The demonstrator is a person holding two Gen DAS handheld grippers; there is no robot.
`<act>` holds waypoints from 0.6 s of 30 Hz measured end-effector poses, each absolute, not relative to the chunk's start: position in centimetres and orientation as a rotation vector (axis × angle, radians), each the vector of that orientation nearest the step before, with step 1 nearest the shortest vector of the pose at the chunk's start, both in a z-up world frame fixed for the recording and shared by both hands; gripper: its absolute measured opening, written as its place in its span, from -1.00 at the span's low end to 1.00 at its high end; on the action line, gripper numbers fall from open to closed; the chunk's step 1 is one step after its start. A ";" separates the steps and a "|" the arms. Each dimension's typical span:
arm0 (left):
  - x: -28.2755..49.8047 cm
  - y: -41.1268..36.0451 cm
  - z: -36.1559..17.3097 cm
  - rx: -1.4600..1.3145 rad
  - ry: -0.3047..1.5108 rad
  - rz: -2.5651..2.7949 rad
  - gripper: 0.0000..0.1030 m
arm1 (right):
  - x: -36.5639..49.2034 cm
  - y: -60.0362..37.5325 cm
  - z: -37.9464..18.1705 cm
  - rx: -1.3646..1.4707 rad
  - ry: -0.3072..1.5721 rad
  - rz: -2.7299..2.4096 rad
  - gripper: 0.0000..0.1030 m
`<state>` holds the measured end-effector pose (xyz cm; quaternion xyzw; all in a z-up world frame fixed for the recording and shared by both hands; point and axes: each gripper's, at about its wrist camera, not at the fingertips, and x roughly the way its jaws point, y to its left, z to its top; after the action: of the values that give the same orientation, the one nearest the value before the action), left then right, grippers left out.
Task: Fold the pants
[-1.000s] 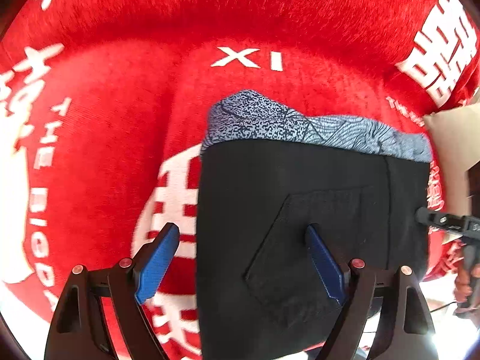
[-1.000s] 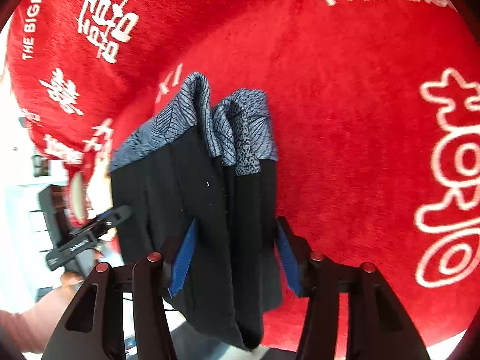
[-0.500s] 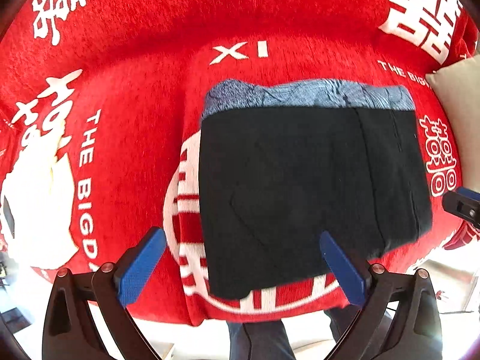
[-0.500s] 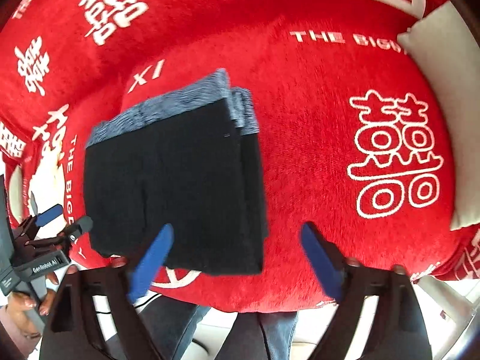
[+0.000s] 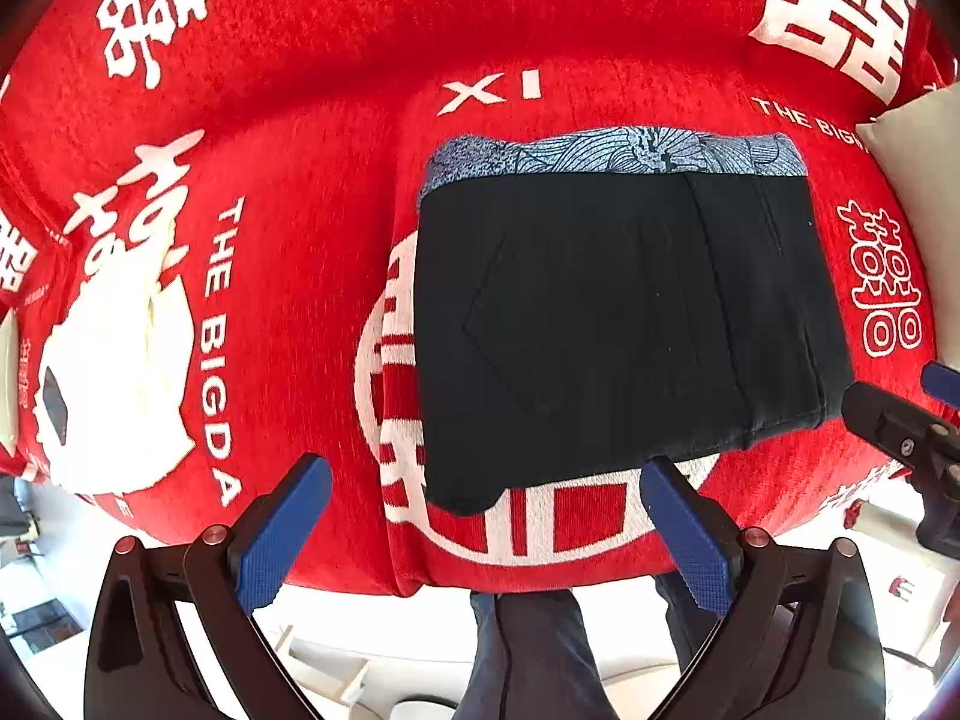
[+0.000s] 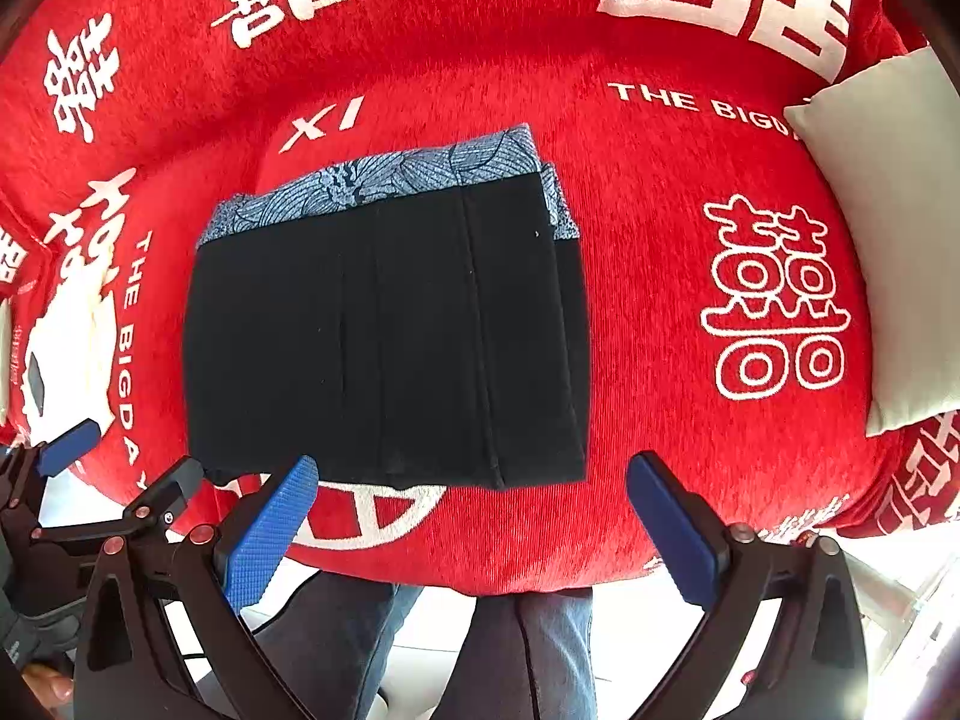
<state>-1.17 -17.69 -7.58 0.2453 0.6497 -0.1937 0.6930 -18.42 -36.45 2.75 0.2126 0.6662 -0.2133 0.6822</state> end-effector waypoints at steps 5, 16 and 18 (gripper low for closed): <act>-1.0 -17.3 -7.4 0.546 1.447 -0.411 1.00 | -18.3 -36.1 3.0 0.480 1.511 -0.480 0.99; -0.7 -17.0 -7.0 0.537 1.464 -0.411 1.00 | -18.1 -35.3 3.1 0.488 1.530 -0.458 0.99; -0.7 -17.1 -7.0 0.546 1.463 -0.415 1.00 | -18.1 -35.4 3.2 0.486 1.532 -0.460 0.99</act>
<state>-0.75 -17.13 -7.03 0.2444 0.6546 -0.1854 0.6909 -18.06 -35.38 3.16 0.2156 0.6798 -0.2043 0.6705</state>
